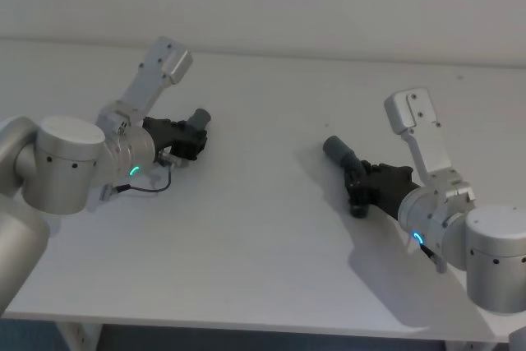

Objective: Use both hands to pick up one end of the pipe from the table, align the ends, and insert them.

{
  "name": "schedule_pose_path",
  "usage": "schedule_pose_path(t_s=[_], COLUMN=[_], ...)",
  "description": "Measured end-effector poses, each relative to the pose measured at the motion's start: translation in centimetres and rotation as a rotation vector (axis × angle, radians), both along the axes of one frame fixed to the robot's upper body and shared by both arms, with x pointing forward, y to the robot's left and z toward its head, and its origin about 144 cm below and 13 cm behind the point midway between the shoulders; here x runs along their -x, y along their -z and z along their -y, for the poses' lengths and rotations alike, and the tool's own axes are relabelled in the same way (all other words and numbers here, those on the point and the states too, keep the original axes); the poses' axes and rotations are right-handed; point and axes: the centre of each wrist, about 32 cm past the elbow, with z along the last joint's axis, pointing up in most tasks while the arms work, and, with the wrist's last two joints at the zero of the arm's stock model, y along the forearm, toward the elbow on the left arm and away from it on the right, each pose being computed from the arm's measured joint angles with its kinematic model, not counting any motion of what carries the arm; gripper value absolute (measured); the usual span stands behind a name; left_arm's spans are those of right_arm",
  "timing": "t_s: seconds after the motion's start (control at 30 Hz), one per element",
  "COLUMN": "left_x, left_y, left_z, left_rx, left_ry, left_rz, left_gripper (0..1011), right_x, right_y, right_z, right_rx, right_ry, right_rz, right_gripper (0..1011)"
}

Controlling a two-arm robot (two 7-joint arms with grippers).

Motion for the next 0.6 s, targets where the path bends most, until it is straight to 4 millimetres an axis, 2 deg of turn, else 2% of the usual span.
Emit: schedule_pose_path(t_s=[0.07, 0.17, 0.6], left_x=[0.00, 0.00, 0.02], left_y=[0.00, 0.00, -0.06], left_z=[0.00, 0.00, 0.12], left_rx=[0.000, 0.000, -0.003], left_ry=[0.000, 0.000, 0.002], left_rz=[0.000, 0.000, 0.001], left_gripper=[360, 360, 360], right_x=[0.00, 0.00, 0.05], right_y=[0.00, 0.00, 0.19], right_z=[0.00, 0.00, 0.23], right_rx=[0.000, 0.000, -0.004], right_ry=[0.000, 0.000, -0.012], right_rz=[0.000, 0.000, 0.014], right_gripper=[189, 174, 158])
